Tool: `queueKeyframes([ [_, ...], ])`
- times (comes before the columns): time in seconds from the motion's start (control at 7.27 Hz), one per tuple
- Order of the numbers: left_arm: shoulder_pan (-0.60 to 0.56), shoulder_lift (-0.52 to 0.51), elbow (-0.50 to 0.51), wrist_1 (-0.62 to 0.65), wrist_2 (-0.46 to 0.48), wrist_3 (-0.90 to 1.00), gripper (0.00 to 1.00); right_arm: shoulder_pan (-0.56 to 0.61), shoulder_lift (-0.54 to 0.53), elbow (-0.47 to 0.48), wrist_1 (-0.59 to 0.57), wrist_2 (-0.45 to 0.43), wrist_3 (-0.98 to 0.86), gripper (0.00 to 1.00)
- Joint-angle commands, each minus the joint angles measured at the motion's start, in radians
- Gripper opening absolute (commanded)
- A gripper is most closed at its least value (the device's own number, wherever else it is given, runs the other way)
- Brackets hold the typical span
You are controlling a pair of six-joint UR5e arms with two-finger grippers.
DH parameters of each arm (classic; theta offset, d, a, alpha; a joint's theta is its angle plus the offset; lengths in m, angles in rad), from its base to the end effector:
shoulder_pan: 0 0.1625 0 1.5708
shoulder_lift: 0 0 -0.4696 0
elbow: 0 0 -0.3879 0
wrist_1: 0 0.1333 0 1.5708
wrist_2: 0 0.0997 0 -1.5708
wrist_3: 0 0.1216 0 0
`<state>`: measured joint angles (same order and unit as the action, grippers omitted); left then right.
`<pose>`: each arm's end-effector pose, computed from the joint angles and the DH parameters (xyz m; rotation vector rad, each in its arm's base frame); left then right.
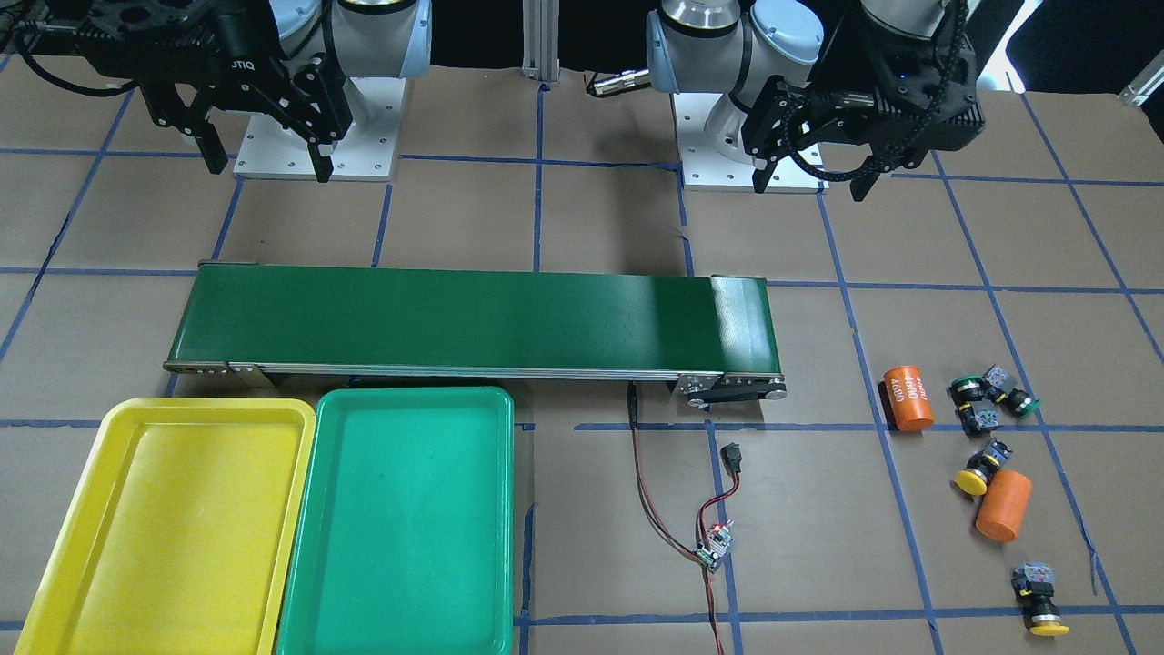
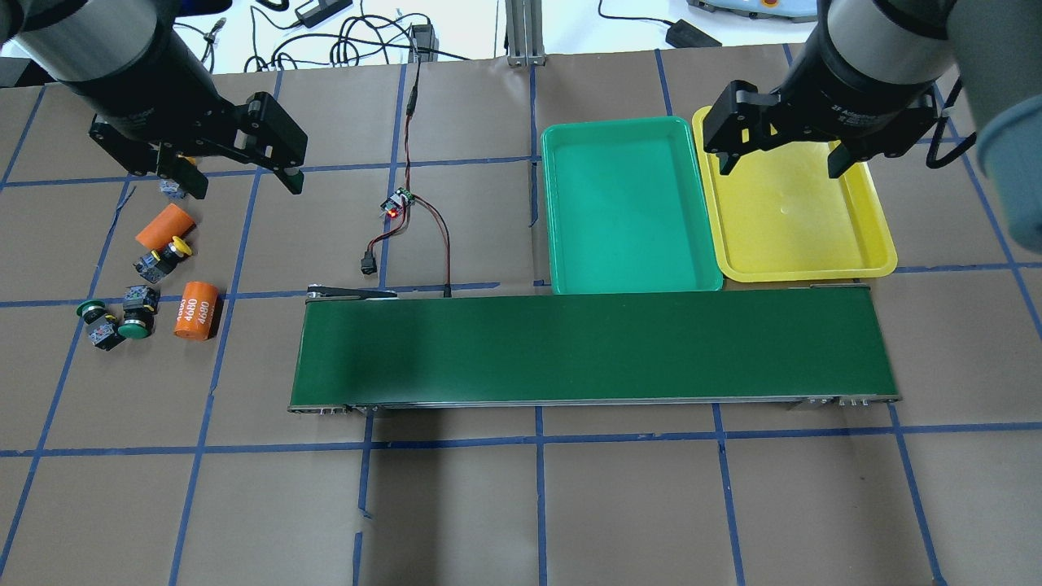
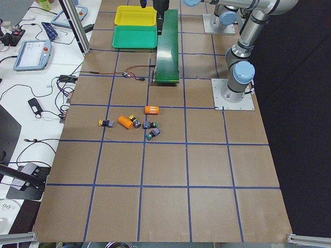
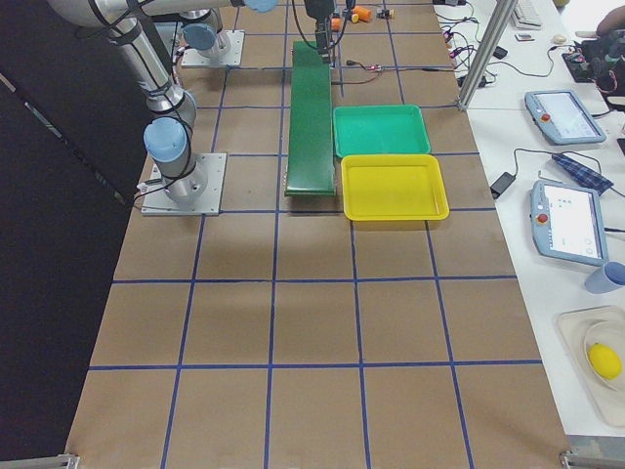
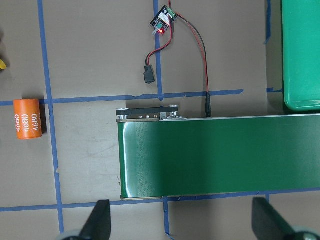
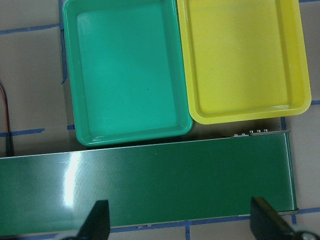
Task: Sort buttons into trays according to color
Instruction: 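Move the left gripper above the orange cylinders and buttons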
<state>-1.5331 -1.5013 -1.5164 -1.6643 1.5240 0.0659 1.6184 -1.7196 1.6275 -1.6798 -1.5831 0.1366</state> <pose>-0.1217 -0.4606 0.5605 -0.0448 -3.0957 0.0507 0.1525 -0.4318 0.5634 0.1407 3.1163 -0.3152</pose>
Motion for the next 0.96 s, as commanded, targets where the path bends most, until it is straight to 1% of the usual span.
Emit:
queueKeyframes([
  [0.0, 0.001, 0.015, -0.001, -0.041, 0.011, 0.0, 1.0, 0.0, 0.0, 0.0, -0.001, 0.0, 0.0, 1.0],
  [0.55, 0.011, 0.044, -0.019, -0.08, 0.018, 0.009, 1.0, 0.0, 0.0, 0.0, 0.0, 0.0, 0.0, 1.0],
  [0.83, 0.011, 0.05, -0.001, -0.081, 0.022, 0.014, 1.0, 0.0, -0.002, 0.002, 0.002, 0.0, 0.0, 1.0],
])
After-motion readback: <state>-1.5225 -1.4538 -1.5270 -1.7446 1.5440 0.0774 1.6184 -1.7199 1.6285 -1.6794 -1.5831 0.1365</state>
